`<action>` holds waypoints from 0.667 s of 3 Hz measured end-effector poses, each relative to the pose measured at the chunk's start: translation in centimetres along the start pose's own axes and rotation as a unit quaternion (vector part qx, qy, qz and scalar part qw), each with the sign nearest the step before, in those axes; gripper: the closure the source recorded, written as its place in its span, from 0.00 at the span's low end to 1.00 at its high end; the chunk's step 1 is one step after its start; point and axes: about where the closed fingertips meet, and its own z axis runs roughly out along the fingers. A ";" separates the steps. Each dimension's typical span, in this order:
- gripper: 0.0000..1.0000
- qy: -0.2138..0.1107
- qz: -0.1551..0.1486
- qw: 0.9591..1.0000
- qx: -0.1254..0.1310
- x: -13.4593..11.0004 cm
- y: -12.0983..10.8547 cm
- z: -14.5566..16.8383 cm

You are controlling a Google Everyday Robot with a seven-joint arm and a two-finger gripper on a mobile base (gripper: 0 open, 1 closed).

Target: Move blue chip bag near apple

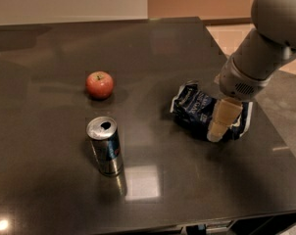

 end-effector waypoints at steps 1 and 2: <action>0.18 -0.002 0.001 1.000 -0.011 0.1 -0.1 0.6; 0.40 0.001 0.003 1.000 -0.019 0.1 -0.3 0.8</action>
Offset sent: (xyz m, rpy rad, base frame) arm 0.0090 -0.0013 -0.0096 0.0117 0.0592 0.0018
